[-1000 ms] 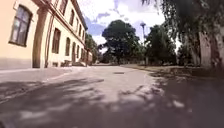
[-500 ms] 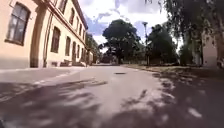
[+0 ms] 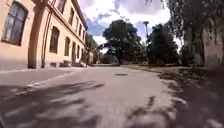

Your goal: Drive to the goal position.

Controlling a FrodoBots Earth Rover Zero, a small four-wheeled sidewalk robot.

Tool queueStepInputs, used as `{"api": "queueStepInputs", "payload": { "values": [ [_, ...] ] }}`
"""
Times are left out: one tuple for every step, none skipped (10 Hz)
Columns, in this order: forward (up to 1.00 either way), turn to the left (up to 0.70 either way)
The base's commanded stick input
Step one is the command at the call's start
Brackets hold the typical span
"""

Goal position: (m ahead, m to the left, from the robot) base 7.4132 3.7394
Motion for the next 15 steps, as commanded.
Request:
{"api": "queueStepInputs", "payload": {
  "values": [
    [0.85, 0.01],
    [0.85, 0.01],
    [0.85, 0.01],
    [0.85, 0.01],
    [0.85, 0.01],
    [0.85, 0.01],
    [0.85, 0.01],
    [0.85, 0.01],
    [0.85, 0.01],
    [0.85, 0.01],
    [0.85, 0.01],
    [0.85, 0.01],
    [0.85, 0.01],
    [0.85, 0.01],
    [0.85, 0.01]
  ]
}}
